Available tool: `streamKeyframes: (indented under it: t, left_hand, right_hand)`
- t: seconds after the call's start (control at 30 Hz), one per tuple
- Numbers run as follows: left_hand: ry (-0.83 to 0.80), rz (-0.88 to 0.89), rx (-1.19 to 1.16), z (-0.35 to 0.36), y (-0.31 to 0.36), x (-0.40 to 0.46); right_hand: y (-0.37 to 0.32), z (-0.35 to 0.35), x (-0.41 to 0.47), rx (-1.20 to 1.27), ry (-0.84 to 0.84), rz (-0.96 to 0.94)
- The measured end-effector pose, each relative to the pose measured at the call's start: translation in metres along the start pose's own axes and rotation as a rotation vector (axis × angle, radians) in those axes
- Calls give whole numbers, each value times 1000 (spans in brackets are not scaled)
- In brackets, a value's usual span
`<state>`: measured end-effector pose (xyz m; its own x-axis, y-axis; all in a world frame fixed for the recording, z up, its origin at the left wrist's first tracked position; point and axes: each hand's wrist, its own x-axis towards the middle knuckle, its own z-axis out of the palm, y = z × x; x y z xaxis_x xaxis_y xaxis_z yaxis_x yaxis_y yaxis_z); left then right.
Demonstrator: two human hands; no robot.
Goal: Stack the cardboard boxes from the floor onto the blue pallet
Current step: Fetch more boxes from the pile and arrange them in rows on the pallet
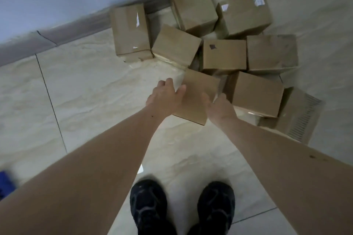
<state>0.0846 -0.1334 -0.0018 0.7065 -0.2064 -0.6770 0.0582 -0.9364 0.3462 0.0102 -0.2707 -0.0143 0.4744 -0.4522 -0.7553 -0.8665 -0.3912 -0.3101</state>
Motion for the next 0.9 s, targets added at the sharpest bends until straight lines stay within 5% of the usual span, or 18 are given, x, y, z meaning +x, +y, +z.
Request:
streamKeyframes:
  t: [0.23, 0.4, 0.9]
  left_hand:
    - [-79, -93, -120, 43, -10, 35]
    - [-40, -112, -170, 44, -12, 17]
    - [103, -141, -249, -109, 7, -101]
  right_hand:
    - [8, 25, 31, 298, -51, 76]
    - [3, 19, 19, 292, -59, 74]
    - [-115, -67, -117, 69, -64, -101]
